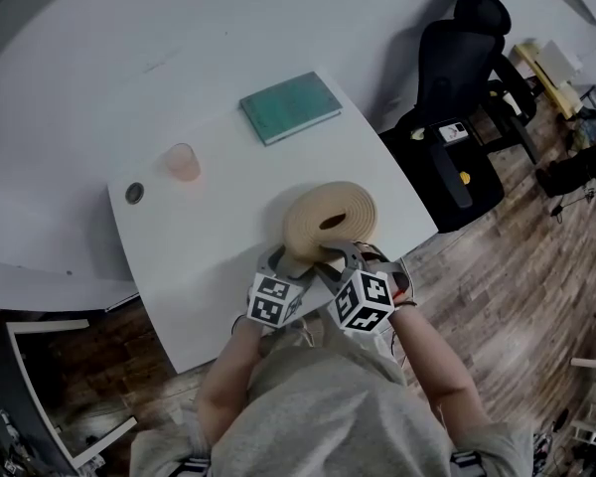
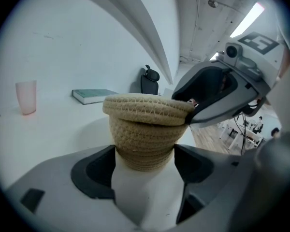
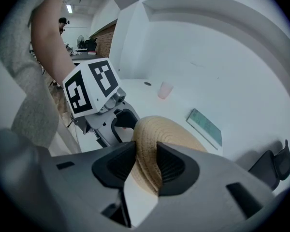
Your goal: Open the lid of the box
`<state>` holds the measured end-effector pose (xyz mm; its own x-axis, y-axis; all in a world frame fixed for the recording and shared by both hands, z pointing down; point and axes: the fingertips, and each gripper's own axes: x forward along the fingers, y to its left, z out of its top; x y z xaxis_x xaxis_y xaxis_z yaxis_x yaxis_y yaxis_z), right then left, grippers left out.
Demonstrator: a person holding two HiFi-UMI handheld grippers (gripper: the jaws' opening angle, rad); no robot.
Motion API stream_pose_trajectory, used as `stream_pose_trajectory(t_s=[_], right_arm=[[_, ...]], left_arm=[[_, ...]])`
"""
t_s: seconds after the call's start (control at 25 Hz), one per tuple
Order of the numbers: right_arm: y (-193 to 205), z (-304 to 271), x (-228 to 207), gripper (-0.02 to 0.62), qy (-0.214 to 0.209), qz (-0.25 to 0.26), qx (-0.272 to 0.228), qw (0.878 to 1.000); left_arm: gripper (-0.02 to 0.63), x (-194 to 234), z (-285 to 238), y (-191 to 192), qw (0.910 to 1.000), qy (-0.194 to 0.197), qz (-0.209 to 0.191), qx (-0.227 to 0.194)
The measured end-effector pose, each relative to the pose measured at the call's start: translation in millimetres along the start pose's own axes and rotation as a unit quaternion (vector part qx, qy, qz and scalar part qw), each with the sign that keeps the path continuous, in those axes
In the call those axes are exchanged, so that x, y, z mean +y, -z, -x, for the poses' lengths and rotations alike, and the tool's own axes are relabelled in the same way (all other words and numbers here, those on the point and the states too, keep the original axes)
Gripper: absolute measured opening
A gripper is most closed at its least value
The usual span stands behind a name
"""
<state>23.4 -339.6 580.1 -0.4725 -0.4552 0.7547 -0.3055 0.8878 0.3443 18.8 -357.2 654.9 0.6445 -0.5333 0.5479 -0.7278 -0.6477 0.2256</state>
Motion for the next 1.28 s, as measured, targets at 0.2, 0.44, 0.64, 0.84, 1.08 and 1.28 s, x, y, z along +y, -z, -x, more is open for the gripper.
stream_pose_trajectory(t_s=[0.2,0.44,0.64,0.84,1.08,1.28], right_arm=[[0.1,1.0,-0.7,0.128,0.002,0.004,-0.004,1.0],[-2.0,2.8,-1.2,0.117,0.005,0.009,-0.011,1.0],[-4.6,9.1,-4.4,0.107,0.014,0.003,-0.023,1.0],[-11.3,18.3,-12.7,0.1,0.028,-0.009,-0.042,0.999],[-19.4,28.7,-28.6,0.091,0.049,-0.038,-0.069,0.996],[-25.2,38.3,-40.1,0.083,0.063,-0.058,-0.088,0.992]], left_arm=[[0.35,-0.5,-1.5,-0.7,1.0,-0.001,-0.001,0.002],[0.35,-0.1,-1.9,-0.3,1.0,-0.006,-0.002,0.001],[0.35,-2.2,-0.8,1.0,1.0,-0.005,0.002,0.004],[0.348,-2.7,0.1,0.2,0.9999,-0.008,0.006,0.004],[0.348,-1.5,-0.6,0.2,0.9999,-0.011,0.007,0.004],[0.348,-3.2,0.8,-2.0,0.9999,-0.01,0.008,0.006]])
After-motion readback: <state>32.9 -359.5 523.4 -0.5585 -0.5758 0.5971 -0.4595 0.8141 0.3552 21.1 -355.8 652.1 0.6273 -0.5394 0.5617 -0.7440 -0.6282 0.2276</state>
